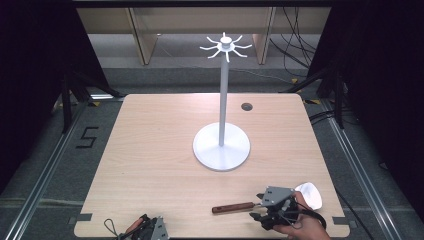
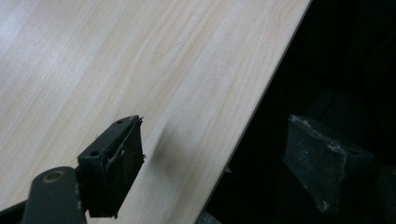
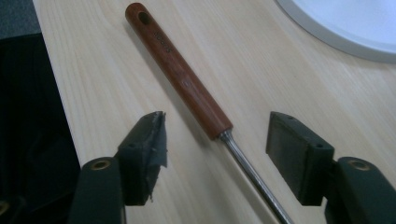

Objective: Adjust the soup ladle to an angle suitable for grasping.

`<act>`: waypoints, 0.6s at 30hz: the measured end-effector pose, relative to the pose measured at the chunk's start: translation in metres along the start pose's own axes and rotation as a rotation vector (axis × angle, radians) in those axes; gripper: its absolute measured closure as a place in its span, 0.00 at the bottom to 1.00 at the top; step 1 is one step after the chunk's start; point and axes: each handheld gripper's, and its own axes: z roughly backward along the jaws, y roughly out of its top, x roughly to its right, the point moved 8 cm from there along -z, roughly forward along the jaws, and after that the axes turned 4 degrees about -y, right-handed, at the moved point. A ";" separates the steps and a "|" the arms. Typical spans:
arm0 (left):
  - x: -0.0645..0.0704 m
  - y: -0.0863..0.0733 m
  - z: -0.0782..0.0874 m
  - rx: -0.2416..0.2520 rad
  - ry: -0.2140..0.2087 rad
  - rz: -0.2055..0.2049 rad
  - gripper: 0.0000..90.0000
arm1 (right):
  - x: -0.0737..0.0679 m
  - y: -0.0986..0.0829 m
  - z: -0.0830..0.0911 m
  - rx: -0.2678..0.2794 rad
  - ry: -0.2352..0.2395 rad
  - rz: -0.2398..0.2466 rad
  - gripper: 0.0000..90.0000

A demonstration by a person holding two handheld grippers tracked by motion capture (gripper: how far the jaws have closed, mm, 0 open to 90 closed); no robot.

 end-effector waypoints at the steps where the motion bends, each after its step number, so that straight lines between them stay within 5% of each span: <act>1: 0.000 0.000 0.000 0.001 0.002 0.001 0.21 | -0.001 0.004 -0.003 0.000 0.015 0.019 0.45; 5: 0.000 0.000 0.000 0.002 0.000 0.000 0.21 | -0.003 0.013 -0.012 -0.044 0.049 0.041 0.50; 11: 0.001 0.000 0.000 0.003 -0.010 0.001 0.21 | -0.009 0.022 -0.029 -0.115 0.093 0.173 0.55; 14: 0.000 0.000 0.000 0.002 0.001 0.001 0.21 | -0.011 0.025 -0.035 -0.133 0.116 0.204 0.56; 16: 0.000 0.000 0.000 0.003 -0.001 0.000 0.21 | -0.013 0.025 -0.037 -0.176 0.132 0.176 0.58; 18: 0.000 0.000 0.000 0.004 -0.001 0.001 0.21 | -0.011 0.027 -0.040 -0.162 0.130 0.199 0.60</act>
